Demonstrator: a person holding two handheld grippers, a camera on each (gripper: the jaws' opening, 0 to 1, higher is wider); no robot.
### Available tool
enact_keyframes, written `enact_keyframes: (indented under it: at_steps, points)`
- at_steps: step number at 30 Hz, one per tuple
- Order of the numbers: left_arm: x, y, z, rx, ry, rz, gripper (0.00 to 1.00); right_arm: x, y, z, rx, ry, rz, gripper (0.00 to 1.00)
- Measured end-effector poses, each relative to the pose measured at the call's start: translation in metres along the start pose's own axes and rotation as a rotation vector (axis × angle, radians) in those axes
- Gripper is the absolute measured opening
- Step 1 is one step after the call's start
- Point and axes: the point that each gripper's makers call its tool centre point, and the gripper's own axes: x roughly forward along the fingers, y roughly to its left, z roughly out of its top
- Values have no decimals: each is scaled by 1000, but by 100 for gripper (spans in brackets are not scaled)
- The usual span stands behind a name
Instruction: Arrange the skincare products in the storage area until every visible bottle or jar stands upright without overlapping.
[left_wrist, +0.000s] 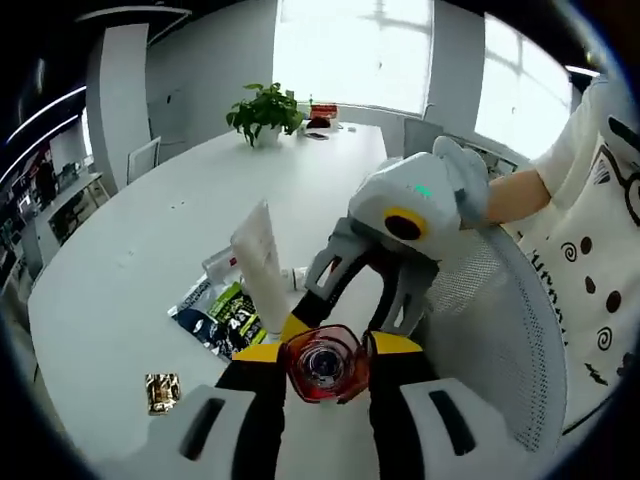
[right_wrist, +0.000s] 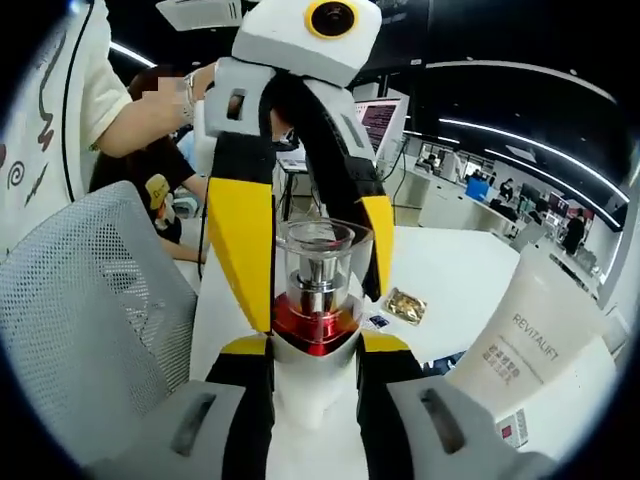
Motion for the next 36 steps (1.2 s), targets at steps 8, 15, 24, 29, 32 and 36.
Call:
enact_keyframes:
  at_steps: [8, 15, 24, 29, 32, 36]
  points:
    - [6, -13, 1, 41, -62, -93, 29, -4, 13, 1, 1, -63, 96, 31]
    - [10, -22, 3, 153, -123, -156, 29, -10, 22, 1, -1, -100, 170, 31]
    - [12, -20, 3, 150, -120, -106, 28, -11, 22, 2, 20, -75, 161, 32]
    - [14, -18, 5, 118, -106, -57, 27, -15, 19, -4, 103, -27, 129, 31]
    - [16, -16, 7, 94, -113, -31, 27, -18, 17, -8, 126, 3, 93, 31]
    - [18, -12, 9, 63, -113, 17, 27, -23, 15, -18, 149, 50, 57, 30]
